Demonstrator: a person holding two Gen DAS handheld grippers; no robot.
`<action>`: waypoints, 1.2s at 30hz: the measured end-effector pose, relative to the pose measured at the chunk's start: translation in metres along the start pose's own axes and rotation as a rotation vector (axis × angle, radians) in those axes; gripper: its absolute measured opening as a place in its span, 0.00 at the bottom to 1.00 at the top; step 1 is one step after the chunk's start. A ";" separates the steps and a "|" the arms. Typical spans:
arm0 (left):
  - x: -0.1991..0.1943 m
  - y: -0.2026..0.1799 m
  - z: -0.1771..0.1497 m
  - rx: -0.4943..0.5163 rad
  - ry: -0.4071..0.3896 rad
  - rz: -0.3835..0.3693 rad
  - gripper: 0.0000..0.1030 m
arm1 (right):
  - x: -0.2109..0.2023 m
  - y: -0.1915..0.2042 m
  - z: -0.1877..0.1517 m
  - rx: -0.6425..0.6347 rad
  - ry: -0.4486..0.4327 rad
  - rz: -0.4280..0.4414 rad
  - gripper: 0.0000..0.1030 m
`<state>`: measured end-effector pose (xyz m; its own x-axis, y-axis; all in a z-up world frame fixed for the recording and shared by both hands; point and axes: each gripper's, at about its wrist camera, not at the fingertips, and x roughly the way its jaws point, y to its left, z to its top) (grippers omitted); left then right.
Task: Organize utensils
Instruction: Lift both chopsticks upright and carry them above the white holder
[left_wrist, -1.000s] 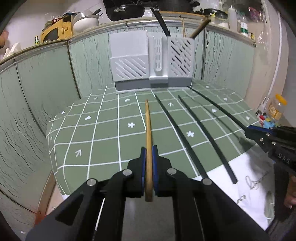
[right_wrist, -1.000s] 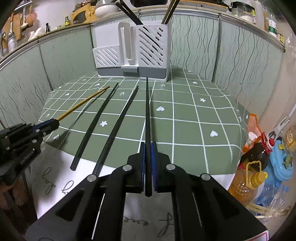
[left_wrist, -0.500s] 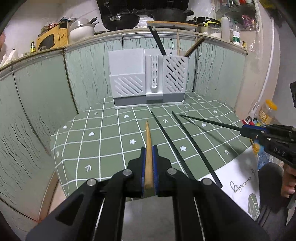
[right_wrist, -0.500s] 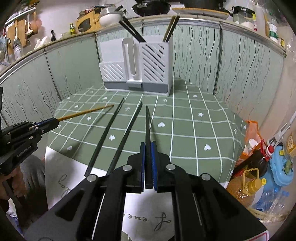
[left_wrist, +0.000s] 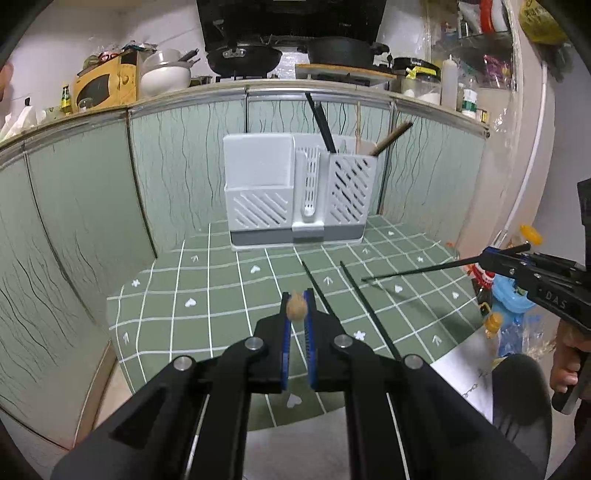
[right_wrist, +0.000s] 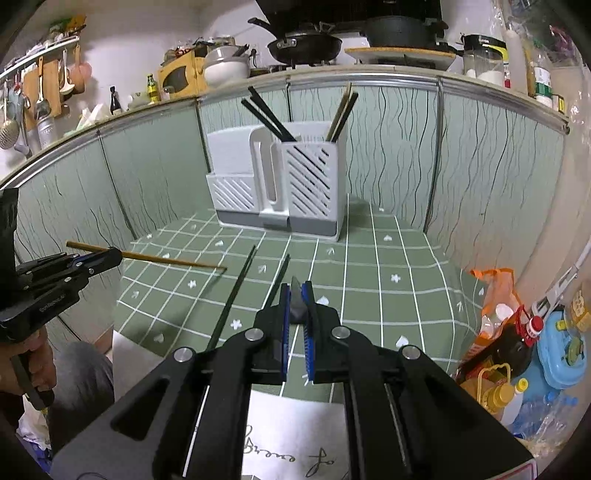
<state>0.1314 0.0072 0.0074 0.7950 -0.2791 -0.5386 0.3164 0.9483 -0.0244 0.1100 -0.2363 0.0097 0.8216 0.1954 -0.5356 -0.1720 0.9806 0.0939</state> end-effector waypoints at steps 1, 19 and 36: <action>-0.002 0.000 0.002 0.001 -0.004 -0.001 0.08 | -0.001 0.000 0.002 -0.001 -0.004 0.001 0.06; -0.028 -0.003 0.048 0.021 -0.049 -0.063 0.08 | -0.029 0.006 0.048 -0.046 -0.082 0.013 0.06; -0.013 -0.003 0.101 0.047 -0.051 -0.140 0.08 | -0.039 -0.007 0.099 -0.055 -0.112 0.019 0.06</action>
<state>0.1720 -0.0075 0.0999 0.7665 -0.4165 -0.4889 0.4487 0.8919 -0.0563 0.1333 -0.2496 0.1134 0.8732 0.2171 -0.4364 -0.2150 0.9751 0.0549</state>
